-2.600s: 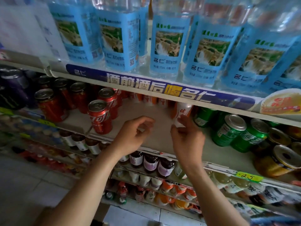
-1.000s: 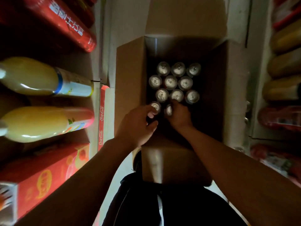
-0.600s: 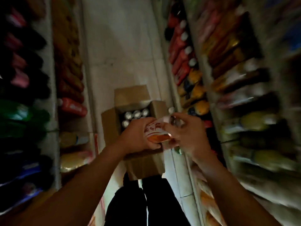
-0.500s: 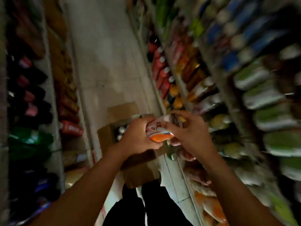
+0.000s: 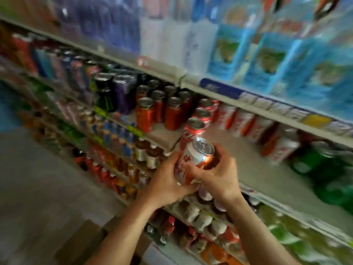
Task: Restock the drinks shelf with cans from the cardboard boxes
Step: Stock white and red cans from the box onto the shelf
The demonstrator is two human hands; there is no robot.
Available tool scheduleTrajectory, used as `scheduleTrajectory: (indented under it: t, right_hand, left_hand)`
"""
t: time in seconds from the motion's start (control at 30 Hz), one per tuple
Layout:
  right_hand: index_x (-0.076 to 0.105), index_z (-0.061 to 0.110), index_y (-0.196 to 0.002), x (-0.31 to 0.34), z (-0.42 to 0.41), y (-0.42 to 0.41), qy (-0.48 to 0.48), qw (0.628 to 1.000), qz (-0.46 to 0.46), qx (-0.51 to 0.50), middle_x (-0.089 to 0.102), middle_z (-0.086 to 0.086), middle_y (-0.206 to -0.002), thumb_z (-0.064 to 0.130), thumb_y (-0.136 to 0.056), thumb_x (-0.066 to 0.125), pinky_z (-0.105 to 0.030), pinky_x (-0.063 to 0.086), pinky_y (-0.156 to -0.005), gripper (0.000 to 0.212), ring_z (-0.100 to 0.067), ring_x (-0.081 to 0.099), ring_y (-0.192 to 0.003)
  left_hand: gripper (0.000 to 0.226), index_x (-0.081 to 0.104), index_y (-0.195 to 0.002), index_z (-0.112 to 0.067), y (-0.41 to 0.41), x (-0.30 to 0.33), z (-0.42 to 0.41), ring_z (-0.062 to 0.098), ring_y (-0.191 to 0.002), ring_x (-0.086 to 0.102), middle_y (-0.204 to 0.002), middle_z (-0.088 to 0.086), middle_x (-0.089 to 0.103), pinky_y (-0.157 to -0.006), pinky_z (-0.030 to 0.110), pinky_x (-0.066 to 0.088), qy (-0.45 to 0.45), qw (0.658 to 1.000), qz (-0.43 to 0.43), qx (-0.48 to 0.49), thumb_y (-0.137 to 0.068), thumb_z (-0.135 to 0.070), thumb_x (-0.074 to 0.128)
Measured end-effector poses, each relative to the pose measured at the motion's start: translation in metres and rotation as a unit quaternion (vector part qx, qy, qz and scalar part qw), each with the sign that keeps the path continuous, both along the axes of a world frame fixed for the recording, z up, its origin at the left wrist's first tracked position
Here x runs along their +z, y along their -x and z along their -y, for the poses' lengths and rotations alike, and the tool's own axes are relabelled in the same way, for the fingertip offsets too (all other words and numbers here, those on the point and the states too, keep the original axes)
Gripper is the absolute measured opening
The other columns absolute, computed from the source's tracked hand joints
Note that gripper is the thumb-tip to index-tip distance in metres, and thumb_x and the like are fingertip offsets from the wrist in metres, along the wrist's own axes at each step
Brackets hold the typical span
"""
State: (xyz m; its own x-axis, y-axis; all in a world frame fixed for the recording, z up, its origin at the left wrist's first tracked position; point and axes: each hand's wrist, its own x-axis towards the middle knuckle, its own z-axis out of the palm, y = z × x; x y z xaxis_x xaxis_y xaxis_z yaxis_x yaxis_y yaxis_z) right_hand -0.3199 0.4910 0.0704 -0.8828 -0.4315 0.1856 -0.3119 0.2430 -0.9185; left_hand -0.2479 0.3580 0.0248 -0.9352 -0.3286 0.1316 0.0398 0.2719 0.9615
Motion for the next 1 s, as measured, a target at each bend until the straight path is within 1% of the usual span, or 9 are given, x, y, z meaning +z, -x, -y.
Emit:
scheduleTrajectory:
  t: [0.1, 0.23, 0.33, 0.5, 0.57, 0.67, 0.8, 0.9, 1.0]
  right_hand:
    - [0.066, 0.026, -0.101, 0.014, -0.045, 0.027, 0.022, 0.999, -0.01, -0.035, 0.075, 0.013, -0.087, 0.011, -0.061, 0.09, -0.023, 0.057, -0.067, 0.049, -0.002, 0.071, -0.076]
    - [0.064, 0.027, -0.106, 0.009, -0.086, 0.059, 0.028, 0.998, -0.012, -0.054, 0.074, 0.006, -0.095, 0.005, -0.061, 0.089, -0.024, 0.057, -0.074, 0.056, -0.006, 0.07, -0.087]
    - [0.06, 0.024, -0.114, -0.01, -0.109, 0.082, 0.01, 0.995, 0.001, -0.098, 0.069, 0.011, -0.09, 0.013, -0.061, 0.093, -0.018, 0.051, -0.068, 0.064, 0.006, 0.065, -0.078]
    - [0.065, 0.019, -0.106, -0.044, -0.113, 0.111, -0.07, 0.987, 0.061, -0.129, 0.069, 0.011, -0.092, 0.037, -0.059, 0.091, -0.006, 0.047, -0.058, 0.056, 0.005, 0.063, -0.077]
    - [0.067, 0.015, -0.108, -0.052, -0.111, 0.119, -0.066, 0.988, 0.058, -0.129, 0.071, 0.004, -0.096, 0.042, -0.06, 0.088, -0.014, 0.053, -0.067, 0.058, -0.006, 0.067, -0.084]
    - [0.065, 0.014, -0.108, -0.058, -0.112, 0.126, -0.075, 0.986, 0.043, -0.145, 0.07, 0.001, -0.097, 0.045, -0.059, 0.085, -0.032, 0.057, -0.075, 0.061, -0.015, 0.067, -0.087]
    - [0.058, 0.023, -0.107, -0.06, -0.114, 0.131, -0.055, 0.985, 0.027, -0.163, 0.064, 0.008, -0.087, 0.016, -0.074, 0.085, -0.016, 0.05, -0.062, 0.043, -0.012, 0.063, -0.076]
    - [0.057, 0.021, -0.116, -0.061, -0.113, 0.135, -0.051, 0.984, 0.03, -0.167, 0.067, 0.004, -0.093, 0.02, -0.078, 0.082, -0.022, 0.049, -0.066, 0.046, -0.007, 0.063, -0.076]
    - [0.055, 0.018, -0.11, -0.067, -0.111, 0.136, -0.099, 0.976, 0.04, -0.191, 0.069, 0.0, -0.1, 0.032, -0.077, 0.082, -0.029, 0.052, -0.073, 0.045, -0.016, 0.066, -0.087]
  left_hand:
    - [0.064, 0.053, -0.122, -0.042, 0.035, 0.016, -0.035, -0.007, -0.108, 0.061, -0.114, -0.022, 0.066, -0.085, 0.009, 0.047, 0.05, 0.997, -0.026, -0.044, -0.07, -0.023, 0.087]
    - [0.052, 0.059, -0.109, -0.026, 0.082, 0.014, -0.072, 0.002, -0.096, 0.065, -0.1, -0.013, 0.067, -0.082, 0.024, 0.055, 0.097, 0.995, -0.017, -0.034, -0.065, -0.028, 0.086]
    - [0.057, 0.056, -0.109, -0.031, 0.11, 0.0, -0.1, 0.01, -0.091, 0.069, -0.097, -0.011, 0.07, -0.076, 0.035, 0.058, 0.1, 0.995, -0.006, -0.021, -0.062, -0.037, 0.086]
    - [0.057, 0.055, -0.112, -0.027, 0.137, -0.005, -0.108, 0.015, -0.095, 0.066, -0.101, -0.01, 0.069, -0.072, 0.029, 0.052, 0.156, 0.987, 0.035, 0.012, -0.061, -0.038, 0.079]
    - [0.056, 0.056, -0.111, -0.024, 0.145, -0.004, -0.105, 0.018, -0.096, 0.068, -0.103, -0.003, 0.072, -0.075, 0.034, 0.055, 0.168, 0.985, 0.04, 0.012, -0.061, -0.04, 0.076]
    - [0.049, 0.056, -0.11, -0.02, 0.155, -0.001, -0.103, 0.01, -0.095, 0.065, -0.105, -0.005, 0.069, -0.075, 0.026, 0.052, 0.165, 0.984, 0.057, -0.034, -0.069, -0.027, 0.081]
    - [0.05, 0.057, -0.113, -0.029, 0.167, -0.011, -0.091, 0.014, -0.11, 0.064, -0.12, 0.0, 0.065, -0.094, 0.038, 0.053, 0.136, 0.984, 0.066, -0.094, -0.068, -0.034, 0.079]
    - [0.04, 0.059, -0.119, -0.03, 0.176, -0.019, -0.077, 0.018, -0.117, 0.06, -0.126, 0.002, 0.062, -0.103, 0.031, 0.047, 0.128, 0.979, 0.105, -0.119, -0.081, -0.022, 0.067]
    - [0.041, 0.058, -0.127, -0.02, 0.175, -0.014, -0.076, 0.012, -0.115, 0.058, -0.123, -0.004, 0.064, -0.099, 0.021, 0.043, 0.09, 0.977, 0.131, -0.143, -0.094, 0.0, 0.048]
